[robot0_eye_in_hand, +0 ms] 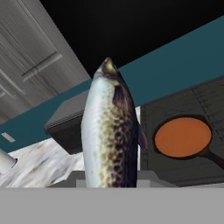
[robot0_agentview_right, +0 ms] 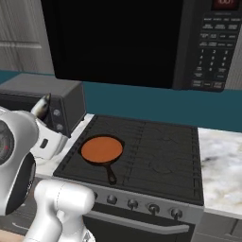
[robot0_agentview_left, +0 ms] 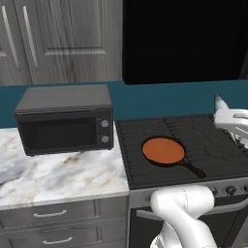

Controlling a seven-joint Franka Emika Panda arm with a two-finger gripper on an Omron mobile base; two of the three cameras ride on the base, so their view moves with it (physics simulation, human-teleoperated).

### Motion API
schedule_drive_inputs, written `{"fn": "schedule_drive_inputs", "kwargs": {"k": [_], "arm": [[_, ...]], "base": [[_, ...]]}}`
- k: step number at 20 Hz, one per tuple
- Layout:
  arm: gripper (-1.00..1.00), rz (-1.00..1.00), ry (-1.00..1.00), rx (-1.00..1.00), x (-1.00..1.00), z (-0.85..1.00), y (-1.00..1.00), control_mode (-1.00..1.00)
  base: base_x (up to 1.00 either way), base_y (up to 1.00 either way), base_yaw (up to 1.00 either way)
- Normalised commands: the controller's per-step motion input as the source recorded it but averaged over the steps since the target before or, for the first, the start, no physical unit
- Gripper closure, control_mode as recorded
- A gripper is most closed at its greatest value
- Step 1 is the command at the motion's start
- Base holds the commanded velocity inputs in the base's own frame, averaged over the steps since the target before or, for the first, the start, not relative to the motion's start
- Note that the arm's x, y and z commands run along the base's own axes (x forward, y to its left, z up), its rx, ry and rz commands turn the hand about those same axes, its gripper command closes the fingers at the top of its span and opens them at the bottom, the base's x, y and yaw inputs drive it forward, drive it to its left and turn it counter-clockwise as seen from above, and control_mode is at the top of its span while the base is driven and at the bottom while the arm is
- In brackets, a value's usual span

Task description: Retrieve the fish from the fridge and place it on the saucepan with marinade on the stove.

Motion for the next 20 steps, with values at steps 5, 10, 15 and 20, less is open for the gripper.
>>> {"fn": "schedule_drive_inputs", "kwargs": {"k": [5,10,15,20], "arm": [[1.0,0.0,0.0,0.0,0.0,0.0,0.0,1.0],[1.0,0.0,0.0,0.0,0.0,0.0,0.0,1.0],[1.0,0.0,0.0,0.0,0.0,0.0,0.0,1.0],[1.0,0.0,0.0,0.0,0.0,0.0,0.0,1.0]], "base": [[0.58,-0.01,0.0],[0.35,0.0,0.0],[0.07,0.0,0.0],[0.11,0.0,0.0]]}}
